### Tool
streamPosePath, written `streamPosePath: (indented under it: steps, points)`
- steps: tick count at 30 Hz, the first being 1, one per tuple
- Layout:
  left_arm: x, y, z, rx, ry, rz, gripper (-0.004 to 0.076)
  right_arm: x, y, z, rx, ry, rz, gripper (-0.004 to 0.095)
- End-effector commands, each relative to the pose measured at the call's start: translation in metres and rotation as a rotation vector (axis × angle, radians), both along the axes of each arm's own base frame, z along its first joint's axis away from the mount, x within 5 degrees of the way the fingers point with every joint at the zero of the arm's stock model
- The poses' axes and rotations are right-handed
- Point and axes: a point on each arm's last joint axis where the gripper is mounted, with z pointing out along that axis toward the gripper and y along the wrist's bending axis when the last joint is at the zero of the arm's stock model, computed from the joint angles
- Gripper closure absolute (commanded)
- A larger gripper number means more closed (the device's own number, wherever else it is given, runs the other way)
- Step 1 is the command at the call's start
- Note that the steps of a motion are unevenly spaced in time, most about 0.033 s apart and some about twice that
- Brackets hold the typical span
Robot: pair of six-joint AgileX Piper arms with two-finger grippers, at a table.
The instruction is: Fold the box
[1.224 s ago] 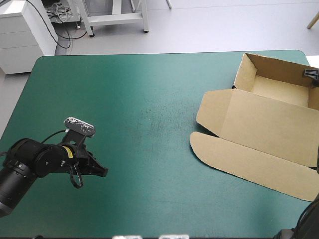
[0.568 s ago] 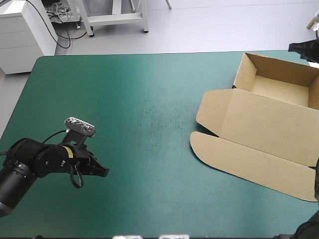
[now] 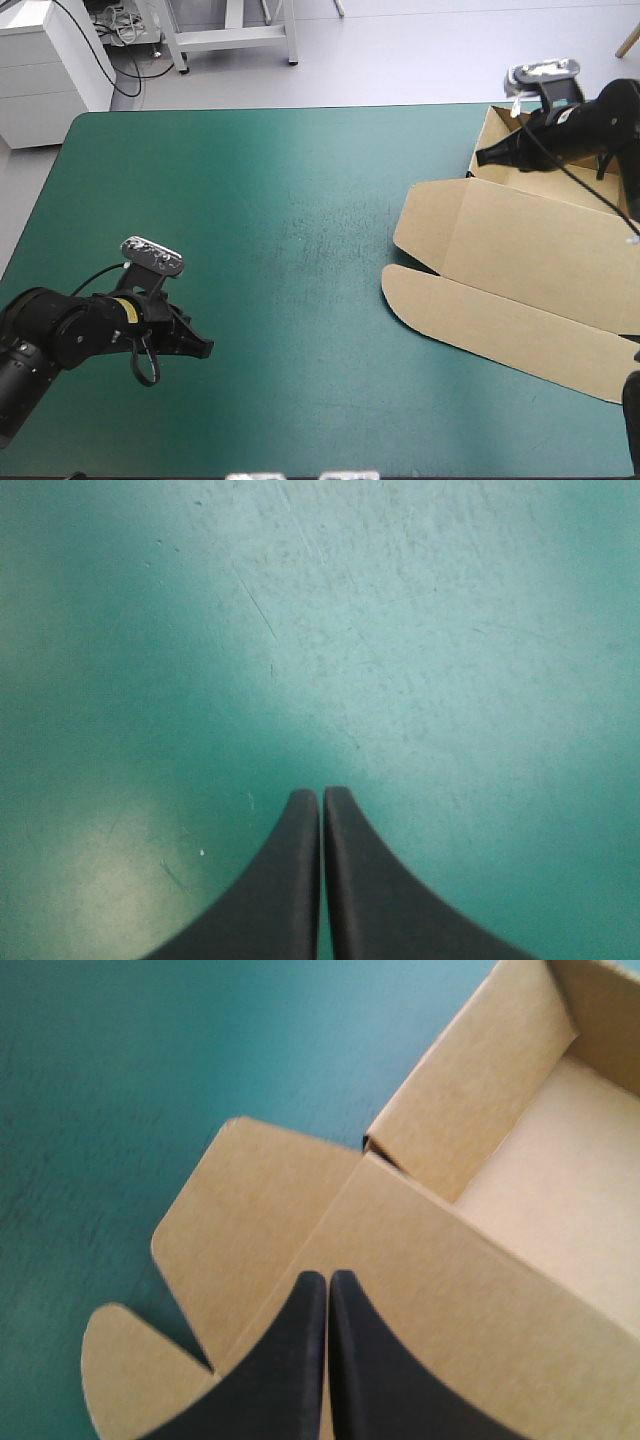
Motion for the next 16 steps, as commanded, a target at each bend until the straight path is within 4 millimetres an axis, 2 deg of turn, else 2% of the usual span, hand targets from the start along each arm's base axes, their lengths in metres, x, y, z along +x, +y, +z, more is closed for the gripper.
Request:
streamPosePath:
  steps: [1,5,7,12,16]
  points:
    - [-0.013,0.006,0.023,-0.076,-0.14,0.008,0.0731,-0.032,0.01,0.01,-0.007,-0.074,0.044,0.0919]
    - [-0.037,0.016,0.03,-0.118,-0.234,0.008,0.0732,-0.062,0.016,-0.018,0.0,0.001,0.077,0.092]
    - [-0.046,0.021,0.027,-0.127,-0.253,0.008,0.0732,-0.077,0.017,-0.031,-0.001,0.022,0.081,0.0923]
    - [-0.073,0.033,0.008,-0.137,-0.283,0.008,0.0732,-0.119,0.014,-0.066,0.014,0.035,0.067,0.0924]
    - [-0.087,0.039,-0.006,-0.146,-0.296,0.008,0.0731,-0.156,0.012,-0.093,0.015,0.038,0.057,0.0924]
